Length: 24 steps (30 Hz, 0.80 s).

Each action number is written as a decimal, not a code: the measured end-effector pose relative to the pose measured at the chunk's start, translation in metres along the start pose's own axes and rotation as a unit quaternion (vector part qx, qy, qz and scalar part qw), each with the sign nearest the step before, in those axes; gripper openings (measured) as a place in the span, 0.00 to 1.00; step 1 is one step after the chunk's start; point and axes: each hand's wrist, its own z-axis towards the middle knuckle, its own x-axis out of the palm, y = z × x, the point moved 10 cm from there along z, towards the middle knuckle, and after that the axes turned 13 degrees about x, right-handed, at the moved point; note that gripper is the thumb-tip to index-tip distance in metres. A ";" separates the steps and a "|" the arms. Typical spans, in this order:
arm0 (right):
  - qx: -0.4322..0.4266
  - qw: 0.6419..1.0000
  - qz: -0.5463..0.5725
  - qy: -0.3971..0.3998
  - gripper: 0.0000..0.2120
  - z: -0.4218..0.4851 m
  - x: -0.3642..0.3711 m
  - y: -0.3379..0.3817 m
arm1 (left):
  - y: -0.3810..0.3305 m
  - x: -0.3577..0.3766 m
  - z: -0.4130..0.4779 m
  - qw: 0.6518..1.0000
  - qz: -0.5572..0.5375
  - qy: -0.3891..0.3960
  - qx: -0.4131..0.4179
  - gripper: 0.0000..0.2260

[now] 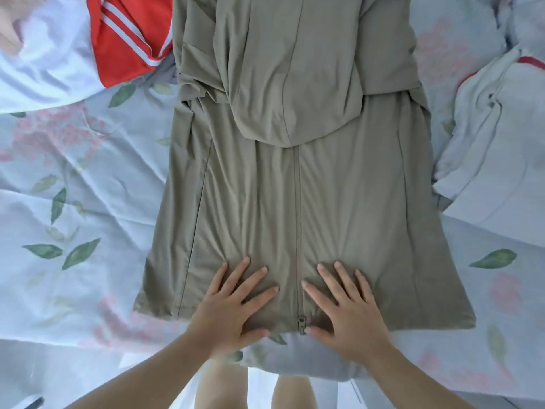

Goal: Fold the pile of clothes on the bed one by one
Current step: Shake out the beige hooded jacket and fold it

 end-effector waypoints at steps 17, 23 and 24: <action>-0.114 0.990 -0.035 -0.071 0.23 0.009 -0.037 -0.001 | 0.003 -0.031 0.016 0.991 0.060 0.023 0.116 0.19; -0.087 0.993 -0.078 0.027 0.19 0.036 -0.066 -0.016 | 0.045 -0.054 0.040 0.965 0.005 0.256 0.053 0.18; -0.062 0.995 -0.080 0.022 0.22 0.044 -0.078 -0.021 | 0.061 -0.061 0.044 0.955 0.028 0.293 0.021 0.16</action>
